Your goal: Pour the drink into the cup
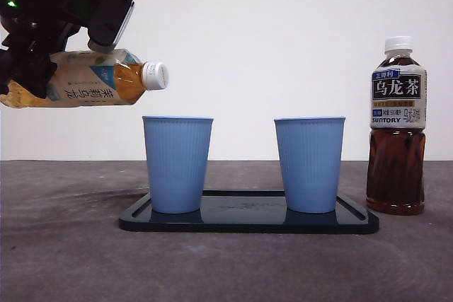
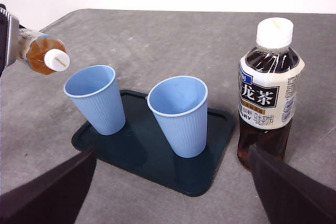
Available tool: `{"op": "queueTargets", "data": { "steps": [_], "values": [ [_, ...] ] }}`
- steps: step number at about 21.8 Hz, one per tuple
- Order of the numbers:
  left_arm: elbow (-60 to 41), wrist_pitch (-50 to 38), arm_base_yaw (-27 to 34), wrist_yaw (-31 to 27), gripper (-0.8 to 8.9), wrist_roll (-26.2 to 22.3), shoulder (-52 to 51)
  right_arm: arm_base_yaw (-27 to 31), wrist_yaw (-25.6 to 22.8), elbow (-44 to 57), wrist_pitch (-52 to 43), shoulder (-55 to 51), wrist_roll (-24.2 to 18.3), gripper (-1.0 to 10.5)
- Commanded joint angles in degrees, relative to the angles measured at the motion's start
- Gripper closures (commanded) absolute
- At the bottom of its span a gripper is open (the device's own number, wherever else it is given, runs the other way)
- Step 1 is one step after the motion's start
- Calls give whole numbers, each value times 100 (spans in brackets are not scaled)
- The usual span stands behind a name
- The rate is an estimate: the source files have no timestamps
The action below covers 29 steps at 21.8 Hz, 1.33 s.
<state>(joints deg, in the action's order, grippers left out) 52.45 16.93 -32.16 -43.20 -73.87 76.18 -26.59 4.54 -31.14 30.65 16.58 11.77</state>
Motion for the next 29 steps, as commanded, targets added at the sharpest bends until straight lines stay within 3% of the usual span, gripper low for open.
{"op": "queueTargets", "data": {
  "steps": [1,9,13,19,22,27,29],
  "values": [
    [205,-186,-44,-81,634,57,57,-35,15,-83,-37,0,-70,484],
    [205,-195,-44,-79,634,149,57,-35,15,-83,-37,0,-70,484],
    [210,-275,-44,-76,634,929,55,-35,13,-83,-39,0,-68,484],
    [249,-321,-33,297,634,2693,-170,-35,0,-83,-37,0,-68,484],
    [249,-317,39,754,634,3930,-459,-35,-4,-83,-39,0,-66,484],
    [245,-249,466,2087,634,6341,-984,-33,-7,-83,-37,0,-61,484],
    [245,-264,699,2667,633,6905,-1082,-35,-9,-83,-37,0,-50,484]
  ]
}}
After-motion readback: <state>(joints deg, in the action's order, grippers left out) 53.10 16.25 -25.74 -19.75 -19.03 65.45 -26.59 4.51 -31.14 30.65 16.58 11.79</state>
